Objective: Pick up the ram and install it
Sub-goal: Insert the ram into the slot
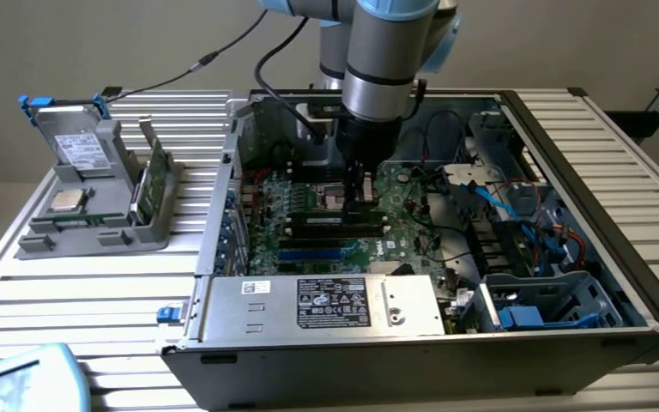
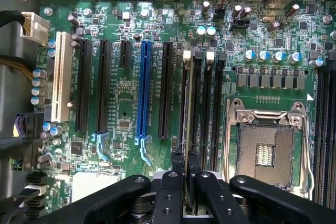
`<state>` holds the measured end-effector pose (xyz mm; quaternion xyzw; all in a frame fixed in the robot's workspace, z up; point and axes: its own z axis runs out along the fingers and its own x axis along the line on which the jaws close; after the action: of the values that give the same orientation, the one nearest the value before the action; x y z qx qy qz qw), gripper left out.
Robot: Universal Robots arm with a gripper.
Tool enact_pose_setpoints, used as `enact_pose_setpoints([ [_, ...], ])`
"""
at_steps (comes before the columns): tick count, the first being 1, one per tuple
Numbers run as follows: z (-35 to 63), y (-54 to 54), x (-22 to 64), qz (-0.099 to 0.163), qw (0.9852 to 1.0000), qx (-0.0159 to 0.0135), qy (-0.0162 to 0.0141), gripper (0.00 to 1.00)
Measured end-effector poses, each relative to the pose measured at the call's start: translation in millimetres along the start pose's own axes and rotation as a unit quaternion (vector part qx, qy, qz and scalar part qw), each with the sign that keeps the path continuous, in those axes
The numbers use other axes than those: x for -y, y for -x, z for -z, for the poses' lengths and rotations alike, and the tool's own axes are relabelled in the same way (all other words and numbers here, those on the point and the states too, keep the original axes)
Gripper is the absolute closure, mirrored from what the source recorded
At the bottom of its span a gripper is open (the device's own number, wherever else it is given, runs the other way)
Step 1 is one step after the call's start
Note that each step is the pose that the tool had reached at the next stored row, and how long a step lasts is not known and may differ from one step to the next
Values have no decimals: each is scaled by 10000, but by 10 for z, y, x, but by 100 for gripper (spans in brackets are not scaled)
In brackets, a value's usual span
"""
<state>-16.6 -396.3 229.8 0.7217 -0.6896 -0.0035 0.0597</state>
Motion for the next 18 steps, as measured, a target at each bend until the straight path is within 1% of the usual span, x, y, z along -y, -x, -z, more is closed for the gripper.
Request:
enact_pose_setpoints([
  [3, -9, 3, 2, 1, 10000, -7, 0, 86],
  [7, -44, 6, 5, 1, 10000, -9, 0, 86],
  [12, -50, 6, 5, 0, 10000, -12, 1, 86],
  [18, -50, 6, 5, -1, 10000, -28, 5, 86],
])
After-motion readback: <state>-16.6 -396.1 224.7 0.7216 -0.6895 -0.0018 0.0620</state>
